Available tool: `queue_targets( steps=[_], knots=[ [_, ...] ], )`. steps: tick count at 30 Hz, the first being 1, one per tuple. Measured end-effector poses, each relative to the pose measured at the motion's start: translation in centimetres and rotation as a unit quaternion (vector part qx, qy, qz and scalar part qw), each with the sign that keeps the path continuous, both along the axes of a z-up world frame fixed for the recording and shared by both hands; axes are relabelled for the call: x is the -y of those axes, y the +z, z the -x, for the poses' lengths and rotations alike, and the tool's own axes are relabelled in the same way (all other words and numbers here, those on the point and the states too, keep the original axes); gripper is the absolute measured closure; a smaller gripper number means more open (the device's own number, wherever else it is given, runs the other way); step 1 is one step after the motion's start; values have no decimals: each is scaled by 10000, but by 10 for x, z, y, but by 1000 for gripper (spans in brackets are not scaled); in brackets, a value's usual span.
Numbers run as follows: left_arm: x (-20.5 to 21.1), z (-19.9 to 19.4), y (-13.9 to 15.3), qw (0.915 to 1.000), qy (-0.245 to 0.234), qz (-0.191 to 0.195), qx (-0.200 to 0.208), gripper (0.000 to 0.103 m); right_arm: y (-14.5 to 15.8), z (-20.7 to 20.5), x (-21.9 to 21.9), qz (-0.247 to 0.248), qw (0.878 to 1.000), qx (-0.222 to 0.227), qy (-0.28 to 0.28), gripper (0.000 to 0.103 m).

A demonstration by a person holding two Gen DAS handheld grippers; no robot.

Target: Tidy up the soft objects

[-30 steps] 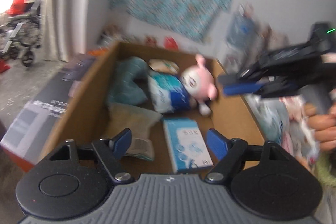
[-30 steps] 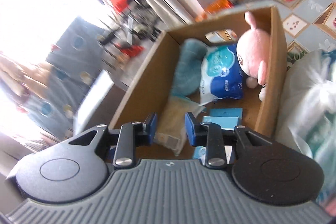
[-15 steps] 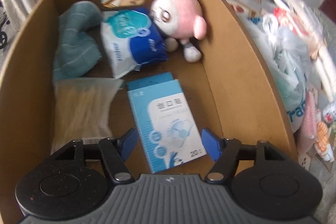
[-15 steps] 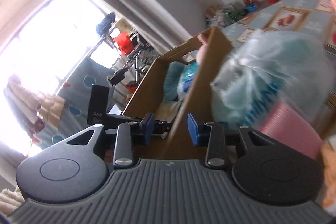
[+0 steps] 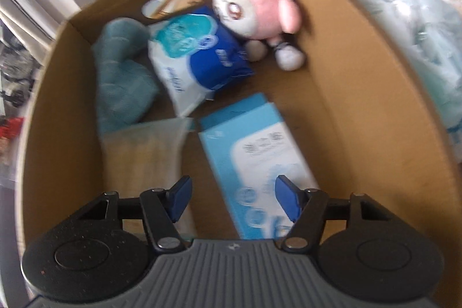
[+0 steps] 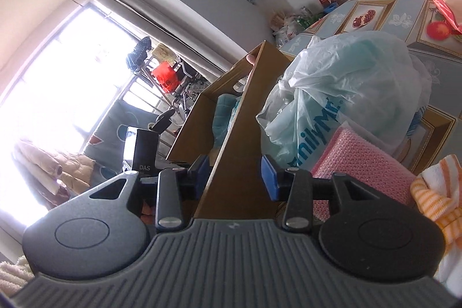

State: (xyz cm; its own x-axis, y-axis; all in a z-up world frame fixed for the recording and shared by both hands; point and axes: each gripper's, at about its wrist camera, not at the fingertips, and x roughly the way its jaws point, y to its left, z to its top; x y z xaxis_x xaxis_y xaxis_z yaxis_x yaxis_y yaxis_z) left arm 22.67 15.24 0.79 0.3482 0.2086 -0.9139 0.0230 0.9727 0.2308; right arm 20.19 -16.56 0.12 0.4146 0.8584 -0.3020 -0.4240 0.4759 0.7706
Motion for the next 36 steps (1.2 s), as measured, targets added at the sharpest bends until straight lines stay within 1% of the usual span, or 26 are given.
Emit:
queue_targets(
  steps=[1, 2, 3, 4, 6, 7, 9, 11, 12, 18, 20, 22, 24, 28, 34, 36],
  knots=[
    [-3, 0, 0, 9999, 70, -72, 4, 37, 0, 0, 0, -5, 10000, -6, -4, 63],
    [-7, -1, 1, 9999, 149, -66, -12, 38, 1, 1, 3, -4, 10000, -14, -8, 63],
    [-12, -2, 3, 9997, 233, 62, -52, 40, -1, 1, 4, -4, 10000, -25, -12, 63],
    [-15, -2, 5, 9991, 316, 281, -88, 40, 1, 4, 7, -12, 10000, -36, -20, 63],
    [-20, -4, 6, 9957, 452, 797, -138, 38, 0, 5, 9, -26, 10000, -51, -47, 62],
    [-19, -5, 6, 9939, 473, 984, -158, 36, -1, 4, 10, -32, 10000, -57, -62, 62],
    [-14, -8, 3, 9921, 499, 1127, -229, 31, -2, 4, 10, -51, 9999, -92, -69, 61],
    [-7, -13, -4, 9917, 496, 1111, -409, 31, -4, 4, 11, -60, 9999, -119, -64, 61],
    [-5, -15, -6, 9911, 497, 1159, -436, 26, -4, 5, 11, -57, 9999, -122, -63, 61],
    [-1, -21, -17, 9909, 533, 1088, -579, 23, -7, 4, 17, -94, 9997, -165, -166, 58],
    [-2, -22, -20, 9929, 507, 893, -596, 24, -9, 3, 18, -96, 9996, -187, -179, 57],
    [-3, -21, -20, 9954, 483, 653, -510, 24, -10, 2, 18, -102, 9996, -204, -171, 57],
    [-10, -21, -20, 9963, 545, 494, -450, 24, -11, 1, 18, -96, 9996, -195, -156, 57],
    [-23, -21, -20, 9949, 681, 568, -475, 24, -12, 1, 19, -94, 9996, -205, -163, 56],
    [-18, -17, -21, 9958, 653, 435, -472, 24, -13, 2, 18, -78, 9995, -227, -182, 56],
    [-14, -18, -21, 9953, 667, 515, -483, 24, -13, 4, 19, -93, 9995, -240, -169, 55]
  ],
)
